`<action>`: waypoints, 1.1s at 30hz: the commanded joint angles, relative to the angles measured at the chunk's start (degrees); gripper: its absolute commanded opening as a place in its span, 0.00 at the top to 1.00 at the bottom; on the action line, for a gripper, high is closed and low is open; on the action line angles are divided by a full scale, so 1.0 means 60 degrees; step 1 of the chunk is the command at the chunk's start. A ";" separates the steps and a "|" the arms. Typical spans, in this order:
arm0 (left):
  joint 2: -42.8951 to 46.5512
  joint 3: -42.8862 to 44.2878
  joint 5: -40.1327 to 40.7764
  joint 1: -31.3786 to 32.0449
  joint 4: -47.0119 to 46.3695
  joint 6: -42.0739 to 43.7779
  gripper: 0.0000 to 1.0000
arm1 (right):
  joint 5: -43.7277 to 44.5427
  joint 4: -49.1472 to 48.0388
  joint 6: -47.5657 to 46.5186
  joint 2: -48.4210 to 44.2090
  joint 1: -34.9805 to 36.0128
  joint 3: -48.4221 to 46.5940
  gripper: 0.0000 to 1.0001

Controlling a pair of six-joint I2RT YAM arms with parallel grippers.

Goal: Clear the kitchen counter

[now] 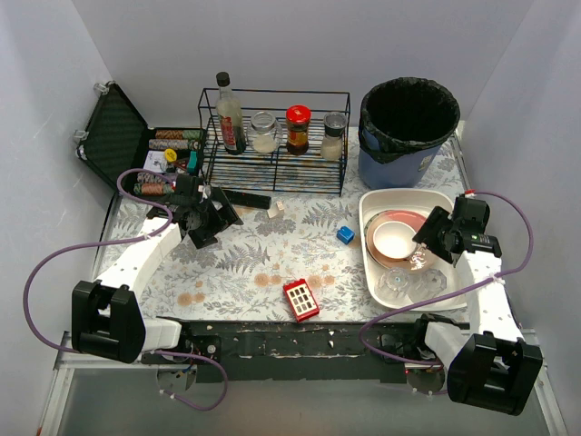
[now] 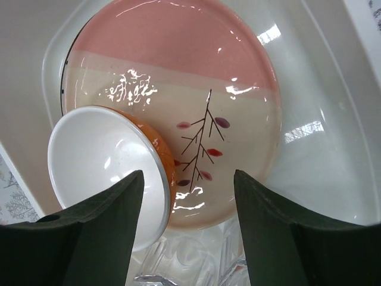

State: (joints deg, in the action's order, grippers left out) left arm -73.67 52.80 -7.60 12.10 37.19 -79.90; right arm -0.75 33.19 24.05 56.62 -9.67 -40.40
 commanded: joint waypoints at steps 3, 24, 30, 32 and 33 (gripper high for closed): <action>0.0310 -0.0157 -0.0082 -0.0053 -0.0105 0.0016 0.07 | 0.0492 0.0064 0.0122 -0.0267 -0.0043 -0.0473 0.30; 0.0252 -0.0127 -0.0111 -0.0053 -0.0134 -0.0014 0.07 | 0.0492 0.0035 0.0166 -0.0296 -0.0043 -0.0429 0.28; 0.0237 -0.0127 -0.0126 -0.0053 -0.0134 0.0001 0.07 | 0.0565 0.0108 0.0107 -0.0369 -0.0043 -0.0502 0.28; 0.0237 -0.0142 -0.0126 -0.0053 -0.0134 0.0001 0.07 | 0.0609 0.0123 0.0093 -0.0399 -0.0043 -0.0546 0.28; 0.0237 -0.0142 -0.0111 -0.0039 -0.0134 0.0015 0.07 | 0.0624 0.0152 0.0107 -0.0399 -0.0043 -0.0561 0.28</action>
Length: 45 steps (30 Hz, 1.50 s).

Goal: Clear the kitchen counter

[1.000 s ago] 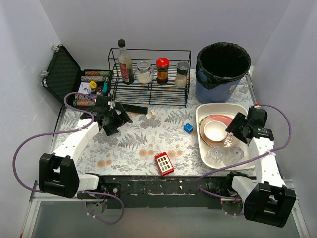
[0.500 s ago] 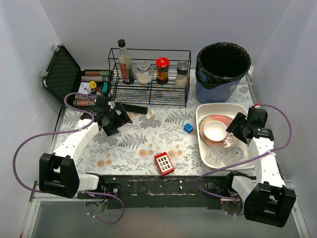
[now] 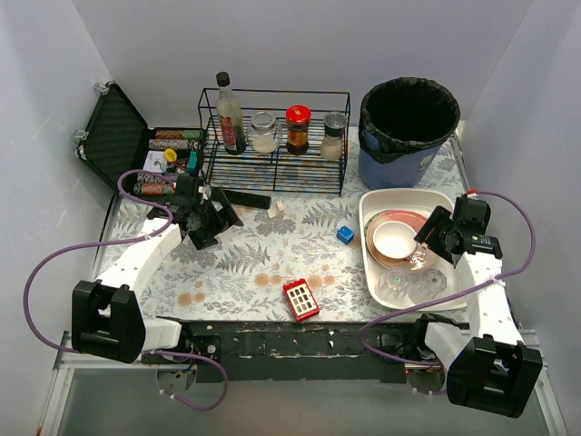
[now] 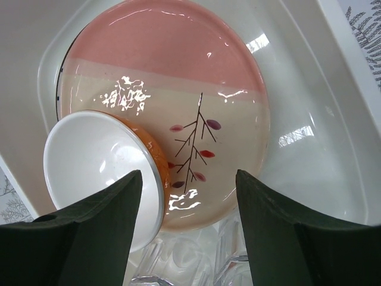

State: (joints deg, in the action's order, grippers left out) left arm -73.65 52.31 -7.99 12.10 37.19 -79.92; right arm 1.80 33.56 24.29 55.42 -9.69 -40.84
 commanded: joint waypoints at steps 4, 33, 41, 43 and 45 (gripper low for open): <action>0.0277 -0.0062 -0.0046 -0.0054 -0.0134 0.0019 0.07 | 0.0315 0.0119 0.0053 -0.0228 -0.0040 -0.0561 0.27; 0.0190 0.0289 0.0145 -0.0039 -0.0134 0.0297 0.02 | -0.0546 -0.0041 0.0023 -0.0946 0.0106 -0.2377 0.18; 0.0307 0.0524 0.0379 -0.0039 -0.0061 0.0224 0.02 | 0.0576 -0.0173 0.0579 -0.0609 0.2798 -0.2729 0.17; 0.0380 0.0539 0.0379 -0.0039 -0.0061 0.0224 0.02 | 0.0944 -0.0290 0.0828 -0.0550 0.3619 -0.2701 0.17; 0.0467 0.0524 0.0394 -0.0039 -0.0046 0.0224 0.02 | 0.1090 -0.0480 0.1077 -0.0433 0.4293 -0.2628 0.17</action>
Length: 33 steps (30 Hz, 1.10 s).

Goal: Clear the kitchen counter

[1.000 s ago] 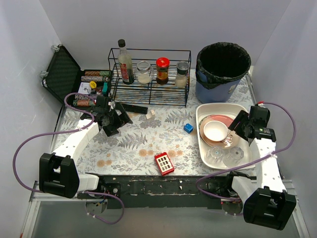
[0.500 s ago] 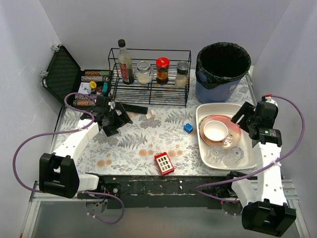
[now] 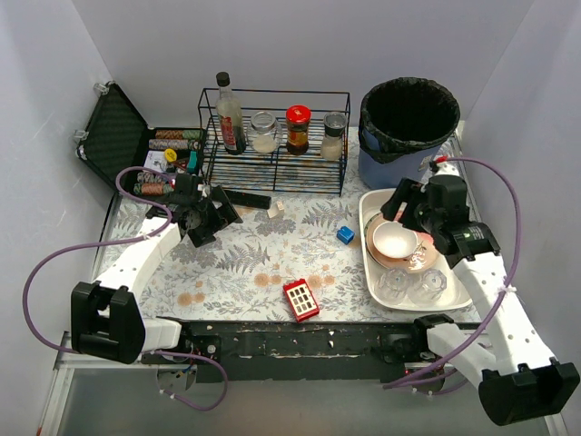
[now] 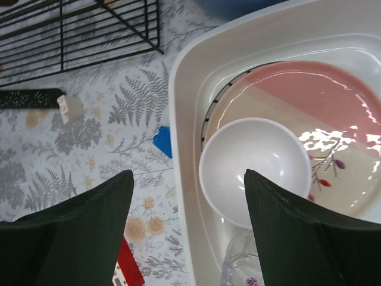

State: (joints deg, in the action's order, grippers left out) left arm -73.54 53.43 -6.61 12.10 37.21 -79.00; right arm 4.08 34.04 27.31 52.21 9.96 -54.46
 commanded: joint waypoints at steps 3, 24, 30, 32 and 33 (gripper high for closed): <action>0.0639 0.0265 0.0281 -0.0039 -0.0050 -0.0002 0.02 | 0.1165 -0.0766 0.0794 0.0336 0.1927 -0.0285 0.17; 0.1182 -0.0072 0.0545 -0.0024 -0.0254 -0.0104 0.02 | 0.2265 -0.4075 0.1190 0.0631 0.6163 0.1413 0.17; 0.1197 -0.0174 0.0501 -0.0024 -0.0401 -0.0163 0.02 | 0.2104 -0.4780 0.1029 0.0323 0.6207 0.2190 0.14; 0.1197 -0.0189 0.0458 -0.0039 -0.0474 -0.0192 0.02 | 0.2104 -0.4766 0.1000 0.0279 0.6207 0.2250 0.13; 0.1197 -0.0204 0.0428 -0.0024 -0.0503 -0.0192 0.02 | 0.2075 -0.4765 0.0957 0.0264 0.6207 0.2264 0.12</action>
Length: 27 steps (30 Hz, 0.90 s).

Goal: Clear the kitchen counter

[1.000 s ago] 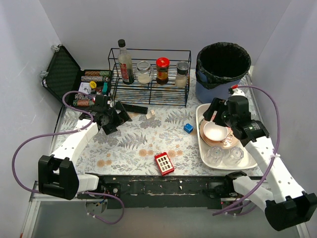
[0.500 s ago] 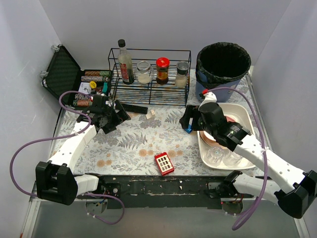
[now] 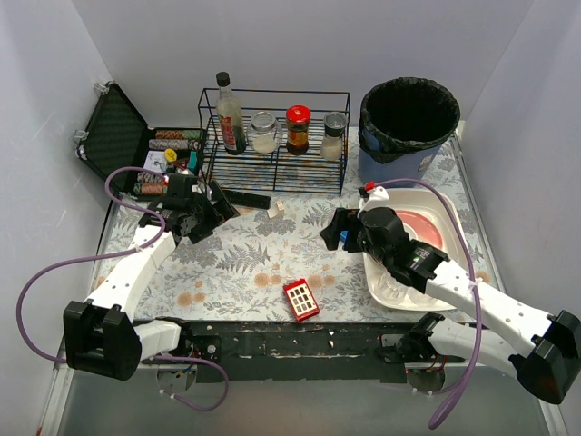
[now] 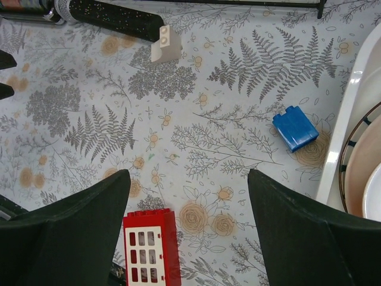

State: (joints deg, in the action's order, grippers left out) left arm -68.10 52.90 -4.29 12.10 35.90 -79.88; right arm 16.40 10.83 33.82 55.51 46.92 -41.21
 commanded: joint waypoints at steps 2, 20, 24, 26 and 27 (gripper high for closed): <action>0.0290 -0.0131 0.0027 -0.0024 -0.0314 -0.0047 0.02 | 0.0034 -0.0882 -0.0188 -0.0315 0.0047 0.0072 0.11; 0.0510 -0.0204 0.0203 -0.0024 -0.0402 -0.0003 0.02 | 0.0152 -0.0750 -0.0056 -0.0037 0.0047 0.0057 0.08; 0.0524 -0.0204 0.0291 -0.0024 -0.0476 0.0027 0.02 | 0.0152 -0.0838 -0.0129 0.0138 0.0047 0.0013 0.07; 0.0539 -0.0233 0.0349 -0.0024 -0.0548 0.0027 0.02 | 0.0123 -0.0853 -0.0202 0.0270 0.0047 -0.0031 0.07; 0.0539 -0.0233 0.0350 -0.0024 -0.0578 0.0027 0.02 | 0.0137 -0.0853 -0.0232 0.0343 0.0047 -0.0089 0.07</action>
State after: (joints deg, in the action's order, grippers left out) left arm -66.94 52.10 -3.57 12.10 34.15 -79.92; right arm 16.40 8.71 33.04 56.31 46.96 -40.99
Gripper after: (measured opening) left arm 0.981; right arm 0.927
